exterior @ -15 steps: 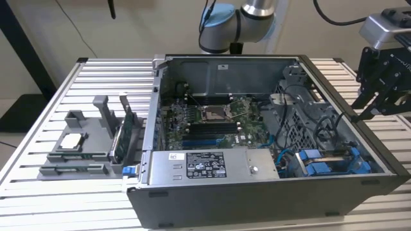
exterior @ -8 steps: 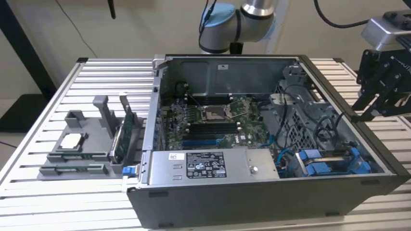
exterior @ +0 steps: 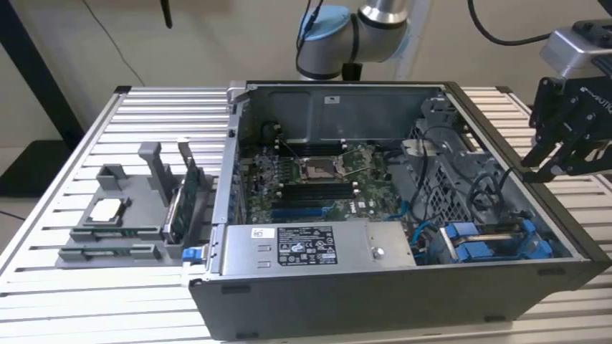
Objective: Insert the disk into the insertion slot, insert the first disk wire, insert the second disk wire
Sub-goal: 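Insert the second disk wire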
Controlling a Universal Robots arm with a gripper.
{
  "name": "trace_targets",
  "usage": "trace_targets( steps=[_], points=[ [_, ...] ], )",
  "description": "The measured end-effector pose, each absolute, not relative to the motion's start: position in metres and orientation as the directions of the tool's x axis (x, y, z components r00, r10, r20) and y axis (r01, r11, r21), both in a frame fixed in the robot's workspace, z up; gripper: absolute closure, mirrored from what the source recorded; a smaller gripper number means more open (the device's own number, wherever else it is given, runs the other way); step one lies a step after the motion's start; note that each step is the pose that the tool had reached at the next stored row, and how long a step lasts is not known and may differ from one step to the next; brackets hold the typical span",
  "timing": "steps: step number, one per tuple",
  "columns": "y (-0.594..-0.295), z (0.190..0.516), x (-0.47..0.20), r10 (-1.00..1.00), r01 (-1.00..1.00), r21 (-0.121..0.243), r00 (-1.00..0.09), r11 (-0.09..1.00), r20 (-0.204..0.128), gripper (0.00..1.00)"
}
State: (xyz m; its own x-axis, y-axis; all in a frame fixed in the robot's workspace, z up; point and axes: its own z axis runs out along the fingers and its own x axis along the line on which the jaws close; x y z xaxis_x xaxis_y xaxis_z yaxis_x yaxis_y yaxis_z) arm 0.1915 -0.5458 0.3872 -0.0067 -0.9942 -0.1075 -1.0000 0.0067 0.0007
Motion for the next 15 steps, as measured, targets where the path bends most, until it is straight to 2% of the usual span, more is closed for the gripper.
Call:
trace_targets(
  steps=[2, 3, 9, 12, 13, 15],
  points=[
    [-0.545, 0.3859, 0.1922, -0.994, -1.0, 0.009, -0.007, 0.006, -0.107, 0.69],
    [-0.5447, 0.3853, 0.1925, -0.994, -1.0, 0.013, -0.007, 0.006, -0.106, 0.76],
    [-0.5435, 0.3817, 0.1945, -0.995, -0.999, 0.039, -0.009, 0.005, -0.104, 0.76],
    [-0.5433, 0.3817, 0.1964, -0.995, -0.999, 0.045, -0.009, 0.004, -0.104, 0.79],
    [-0.5433, 0.3817, 0.1972, -0.995, -0.999, 0.047, -0.009, 0.004, -0.104, 0.84],
    [-0.5433, 0.3817, 0.1987, -0.995, -0.999, 0.052, -0.009, 0.004, -0.103, 0.84]
  ],
)
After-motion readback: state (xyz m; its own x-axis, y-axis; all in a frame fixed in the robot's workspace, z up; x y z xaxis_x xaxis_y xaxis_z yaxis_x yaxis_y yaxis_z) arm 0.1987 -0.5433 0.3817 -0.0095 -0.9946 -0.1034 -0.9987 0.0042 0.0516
